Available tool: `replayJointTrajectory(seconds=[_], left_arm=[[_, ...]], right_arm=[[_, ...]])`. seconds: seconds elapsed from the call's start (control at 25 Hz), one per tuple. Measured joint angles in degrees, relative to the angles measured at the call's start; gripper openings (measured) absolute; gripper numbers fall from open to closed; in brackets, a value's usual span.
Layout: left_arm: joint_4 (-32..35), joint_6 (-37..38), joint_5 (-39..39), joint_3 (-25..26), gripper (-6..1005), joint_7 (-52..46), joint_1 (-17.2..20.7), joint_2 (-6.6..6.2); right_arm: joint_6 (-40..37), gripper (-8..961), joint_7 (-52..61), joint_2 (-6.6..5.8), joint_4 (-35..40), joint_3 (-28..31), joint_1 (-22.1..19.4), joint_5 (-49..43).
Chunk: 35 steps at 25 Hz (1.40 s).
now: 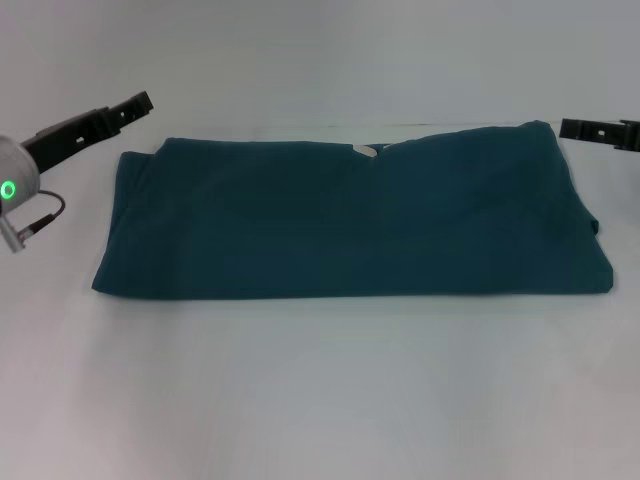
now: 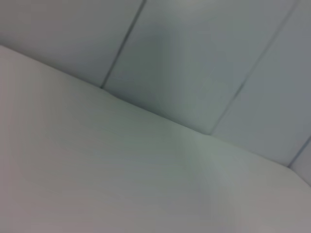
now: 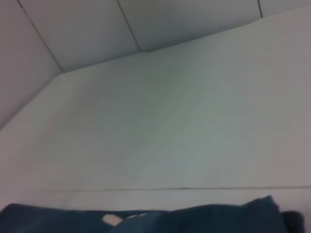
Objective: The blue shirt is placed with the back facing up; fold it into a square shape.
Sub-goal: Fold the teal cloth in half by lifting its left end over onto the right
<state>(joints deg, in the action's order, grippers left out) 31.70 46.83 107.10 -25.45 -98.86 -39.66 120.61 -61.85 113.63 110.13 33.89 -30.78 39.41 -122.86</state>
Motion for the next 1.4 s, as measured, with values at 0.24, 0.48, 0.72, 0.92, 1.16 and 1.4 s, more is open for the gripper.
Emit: replayJointTrajectory(seconds=[0.24, 0.48, 0.72, 0.92, 1.16, 1.4], left_arm=[[4.3, 8.3, 0.1, -1.8, 904, -0.5, 4.2, 0.21], [8.6, 16.5, 0.4, -1.8, 901, -2.1, 9.4, 0.27], [11.6, 19.7, 2.5, -1.8, 898, -6.9, 13.6, 0.52], [13.0, 19.8, 8.4, -1.7, 895, -10.0, 14.7, 0.83], [12.9, 19.5, 12.7, -2.4, 892, -10.1, 14.6, 0.97], [12.6, 19.1, 15.3, -3.1, 889, -10.3, 14.3, 1.07]], right_arm=[[-11.5, 917, 1.6, -0.3, 2.3, 2.8, -4.2, 3.1], [-19.4, 917, 1.7, -0.54, 3.3, 3.2, -8.0, 5.5], [-22.3, 916, 2.8, -0.68, 3.3, 3.0, -10.3, 5.3], [-22.2, 916, 5.2, -1.55, 3.3, 2.9, -10.8, 3.1], [-22.6, 916, 7.5, -2.27, 3.3, 3.0, -10.9, 2.3], [-22.1, 915, 8.4, -2.37, 3.3, 2.6, -10.8, 1.6]])
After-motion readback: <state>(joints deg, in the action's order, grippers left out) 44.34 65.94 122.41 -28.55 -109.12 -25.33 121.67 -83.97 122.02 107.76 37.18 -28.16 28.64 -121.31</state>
